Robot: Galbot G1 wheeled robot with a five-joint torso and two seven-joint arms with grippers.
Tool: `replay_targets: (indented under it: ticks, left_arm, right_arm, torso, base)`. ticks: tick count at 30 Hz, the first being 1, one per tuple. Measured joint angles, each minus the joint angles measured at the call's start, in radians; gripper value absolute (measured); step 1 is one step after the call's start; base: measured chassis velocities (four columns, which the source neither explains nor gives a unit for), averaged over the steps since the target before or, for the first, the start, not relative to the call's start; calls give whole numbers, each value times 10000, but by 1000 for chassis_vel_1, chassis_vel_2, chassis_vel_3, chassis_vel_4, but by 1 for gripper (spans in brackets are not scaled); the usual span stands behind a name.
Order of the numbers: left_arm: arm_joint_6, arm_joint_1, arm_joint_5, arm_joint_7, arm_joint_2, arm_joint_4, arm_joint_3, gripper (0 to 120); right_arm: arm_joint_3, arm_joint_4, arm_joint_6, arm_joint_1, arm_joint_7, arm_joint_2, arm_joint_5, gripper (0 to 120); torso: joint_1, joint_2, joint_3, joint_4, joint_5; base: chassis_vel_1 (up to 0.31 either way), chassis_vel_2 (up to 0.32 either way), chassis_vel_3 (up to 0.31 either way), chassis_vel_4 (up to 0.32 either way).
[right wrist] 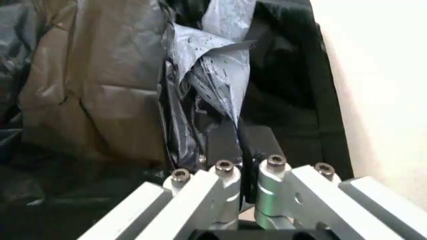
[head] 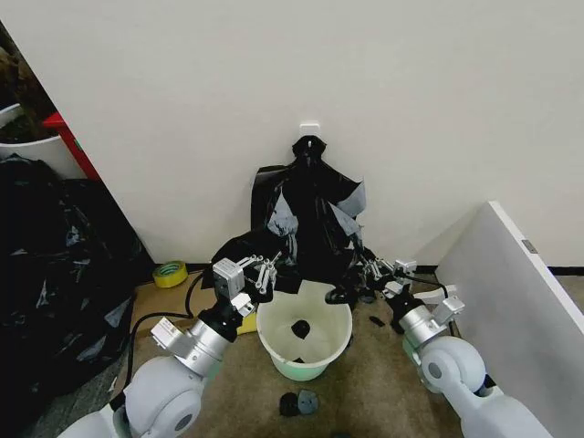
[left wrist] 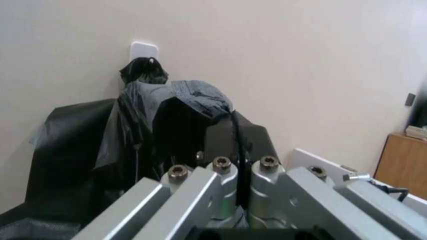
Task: Place the garbage bag over the trash bin.
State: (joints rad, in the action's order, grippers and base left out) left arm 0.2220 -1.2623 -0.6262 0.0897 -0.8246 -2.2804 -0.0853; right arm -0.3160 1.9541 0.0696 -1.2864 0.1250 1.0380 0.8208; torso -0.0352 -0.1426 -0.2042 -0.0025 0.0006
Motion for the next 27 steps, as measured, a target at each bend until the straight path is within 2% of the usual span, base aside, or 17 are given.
replay_targets:
  ticks: [11,20,27]
  left_arm:
    - [47,-568,141,-57,-174,-122,-9,0]
    - [116,-884,253,-87,-296,-107,122,0]
    - [136,-1366,584,-127,-598,-116,312,0]
  right_arm:
    - [-524,1962,112,-1729,-59,228,-330,0]
    - [-791,2477,254,-2613,-25,263,-616,0]
    - [-931,2897,292,-3269,-192,-116,-658,0]
  torso:
    - [0,0,1,-1,-1]
    - [1,0,1,-2,-1]
    - [1,0,1,1,0]
  base:
    - [0,0,0,0]
    - [0,0,0,0]
    - [0,0,0,0]
